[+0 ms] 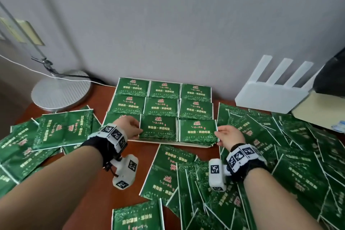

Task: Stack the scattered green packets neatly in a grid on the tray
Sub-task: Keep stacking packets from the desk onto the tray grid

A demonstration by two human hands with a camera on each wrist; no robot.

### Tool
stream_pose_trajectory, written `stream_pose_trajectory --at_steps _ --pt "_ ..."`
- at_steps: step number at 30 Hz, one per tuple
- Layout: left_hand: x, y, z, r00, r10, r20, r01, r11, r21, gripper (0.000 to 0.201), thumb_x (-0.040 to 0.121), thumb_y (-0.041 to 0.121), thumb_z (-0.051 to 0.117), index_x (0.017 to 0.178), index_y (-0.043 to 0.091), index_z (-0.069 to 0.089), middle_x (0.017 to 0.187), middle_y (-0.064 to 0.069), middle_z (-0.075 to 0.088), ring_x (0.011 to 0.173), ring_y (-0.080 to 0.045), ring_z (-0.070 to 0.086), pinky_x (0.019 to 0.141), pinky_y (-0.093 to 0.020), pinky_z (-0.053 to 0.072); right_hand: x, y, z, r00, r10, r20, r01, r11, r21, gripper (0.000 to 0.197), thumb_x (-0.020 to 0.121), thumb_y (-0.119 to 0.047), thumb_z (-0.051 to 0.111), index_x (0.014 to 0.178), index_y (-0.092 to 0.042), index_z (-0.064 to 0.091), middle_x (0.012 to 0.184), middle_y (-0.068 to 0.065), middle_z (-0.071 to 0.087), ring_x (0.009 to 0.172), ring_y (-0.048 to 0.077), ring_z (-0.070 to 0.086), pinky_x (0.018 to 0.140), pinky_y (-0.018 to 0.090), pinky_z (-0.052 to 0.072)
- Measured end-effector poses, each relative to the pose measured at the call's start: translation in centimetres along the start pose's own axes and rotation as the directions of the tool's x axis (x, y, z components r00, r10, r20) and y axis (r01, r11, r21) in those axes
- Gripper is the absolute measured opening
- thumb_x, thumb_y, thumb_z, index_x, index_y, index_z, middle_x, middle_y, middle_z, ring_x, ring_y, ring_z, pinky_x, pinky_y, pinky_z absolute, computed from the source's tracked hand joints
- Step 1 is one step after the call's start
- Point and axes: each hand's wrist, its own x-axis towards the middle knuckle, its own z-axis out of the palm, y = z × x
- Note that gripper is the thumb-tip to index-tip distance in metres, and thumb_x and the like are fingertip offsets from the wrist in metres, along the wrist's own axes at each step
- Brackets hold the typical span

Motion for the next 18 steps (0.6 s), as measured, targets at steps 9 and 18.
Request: stream_pose_trajectory --at_steps 9,18 --pt "0.2 0.5 0.3 0.999 0.046 0.006 -0.046 0.994 0.095 0.025 0.085 0.015 0.063 0.109 0.008 0.058 0.094 -0.002 0.066 0.076 -0.013 0.065 0.069 -0.023 0.054 -0.2 0.4 -0.2 1.000 -0.013 -0.024 0.012 0.999 -0.037 0.023 0.088 -0.020 0.059 0.110 -0.013 0.061 0.110 0.005 0.063 0.095 0.021 0.059 0.092 0.040 0.048" --pt "0.0 1.0 0.3 1.000 0.013 -0.017 -0.012 0.995 0.097 0.025 0.085 0.012 0.064 0.108 0.008 0.057 0.090 -0.004 0.065 0.076 -0.016 0.064 0.073 -0.028 0.056 -0.9 0.9 -1.0 0.999 -0.022 -0.035 0.022 1.000 0.018 0.012 0.090 -0.014 0.055 0.101 -0.014 0.059 0.095 0.002 0.064 0.080 0.017 0.063 0.086 0.039 0.052"
